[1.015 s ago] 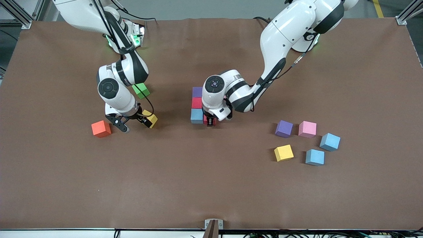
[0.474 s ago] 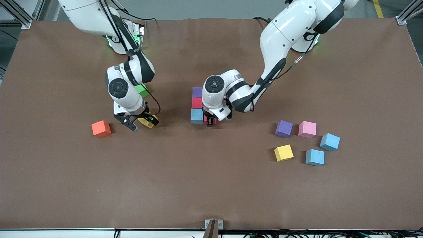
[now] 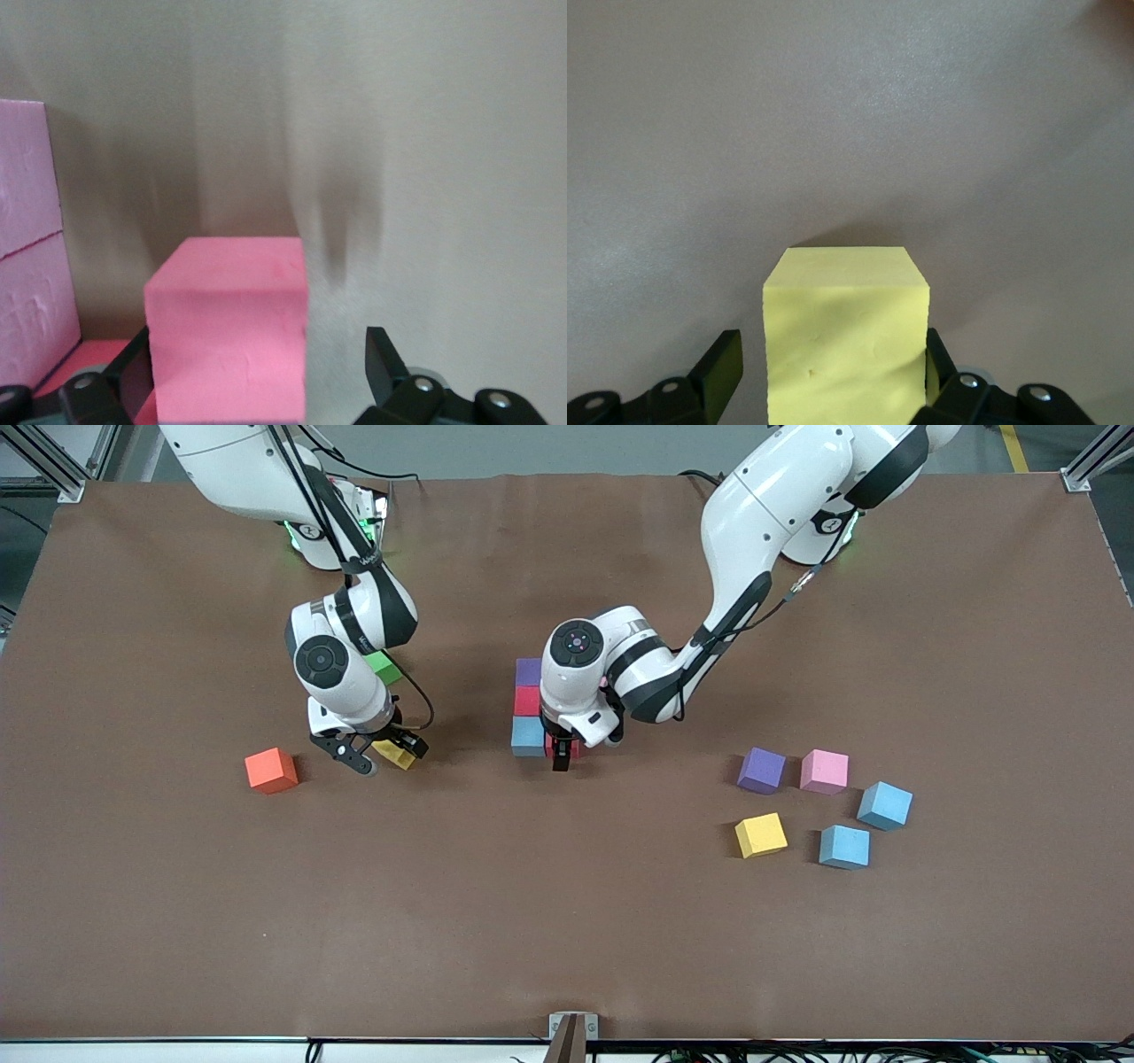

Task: Arrange 11 blocks into digit 3
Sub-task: 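Open the left gripper off the pink block while the right gripper lifts yellow, then grasp the other yellow block with the left gripper while the right gripper carries yellow, then carry both yellow blocks toward the block row with both grippers, then lower the yellow blocks into the row beside the red blocks with both grippers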

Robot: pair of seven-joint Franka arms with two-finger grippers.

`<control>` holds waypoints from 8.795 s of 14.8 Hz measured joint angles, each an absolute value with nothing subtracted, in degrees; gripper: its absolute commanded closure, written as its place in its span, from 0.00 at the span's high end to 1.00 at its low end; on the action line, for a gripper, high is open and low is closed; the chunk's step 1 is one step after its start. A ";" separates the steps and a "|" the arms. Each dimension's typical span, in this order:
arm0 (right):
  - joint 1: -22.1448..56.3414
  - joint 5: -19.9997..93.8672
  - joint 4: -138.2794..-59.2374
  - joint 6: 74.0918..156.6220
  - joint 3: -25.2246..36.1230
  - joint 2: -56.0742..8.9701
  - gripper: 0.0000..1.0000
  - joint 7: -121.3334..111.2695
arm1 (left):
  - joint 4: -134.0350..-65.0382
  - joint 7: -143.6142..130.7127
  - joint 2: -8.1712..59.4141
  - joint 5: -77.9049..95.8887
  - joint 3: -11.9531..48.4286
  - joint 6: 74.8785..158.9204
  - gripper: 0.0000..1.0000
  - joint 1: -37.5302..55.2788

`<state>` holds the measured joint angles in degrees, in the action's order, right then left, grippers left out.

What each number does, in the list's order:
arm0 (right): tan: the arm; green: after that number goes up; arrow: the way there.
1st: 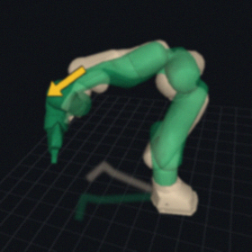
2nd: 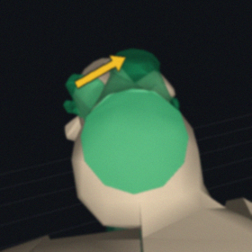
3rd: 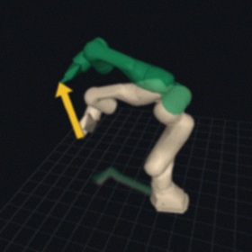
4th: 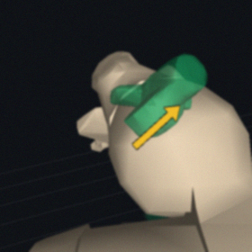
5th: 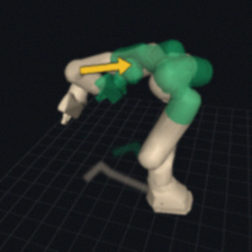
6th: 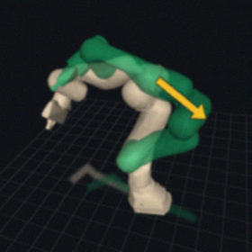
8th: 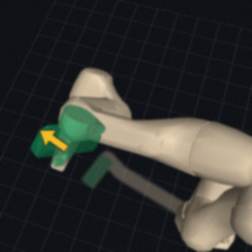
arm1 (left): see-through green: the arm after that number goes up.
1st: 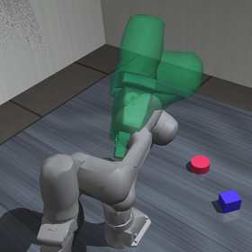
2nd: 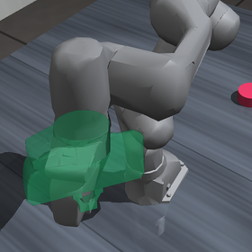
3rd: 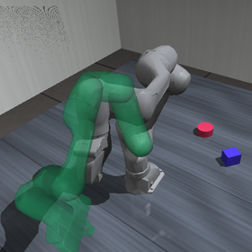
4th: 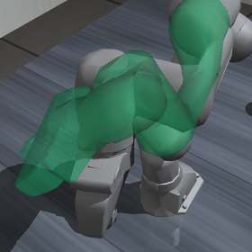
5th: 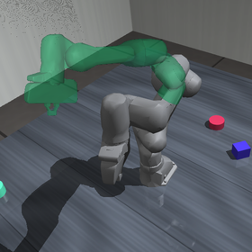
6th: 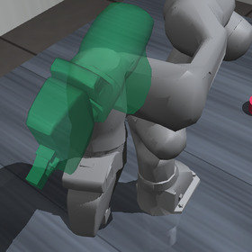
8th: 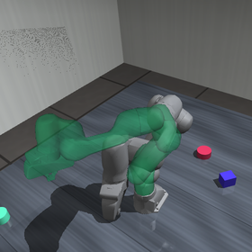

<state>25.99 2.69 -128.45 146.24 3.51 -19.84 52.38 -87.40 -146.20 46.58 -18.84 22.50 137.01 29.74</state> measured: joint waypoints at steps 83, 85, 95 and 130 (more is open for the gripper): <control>40.70 3.12 -81.90 124.67 2.93 -45.53 0.03 38.24 | -92.93 -144.11 43.58 -17.15 22.99 131.45 0.38 20.90; 40.70 3.12 -81.90 124.65 2.92 -45.53 0.03 38.72 | -93.07 -145.14 43.52 -17.15 23.00 131.46 0.38 22.18; 41.28 3.12 -81.90 124.60 2.87 -45.53 0.03 40.07 | -93.77 -146.25 43.21 -17.18 22.93 132.06 0.38 24.43; 41.49 3.09 -81.84 124.04 3.28 -45.53 0.03 39.99 | -96.28 -146.24 42.06 -18.99 22.98 134.97 0.38 25.51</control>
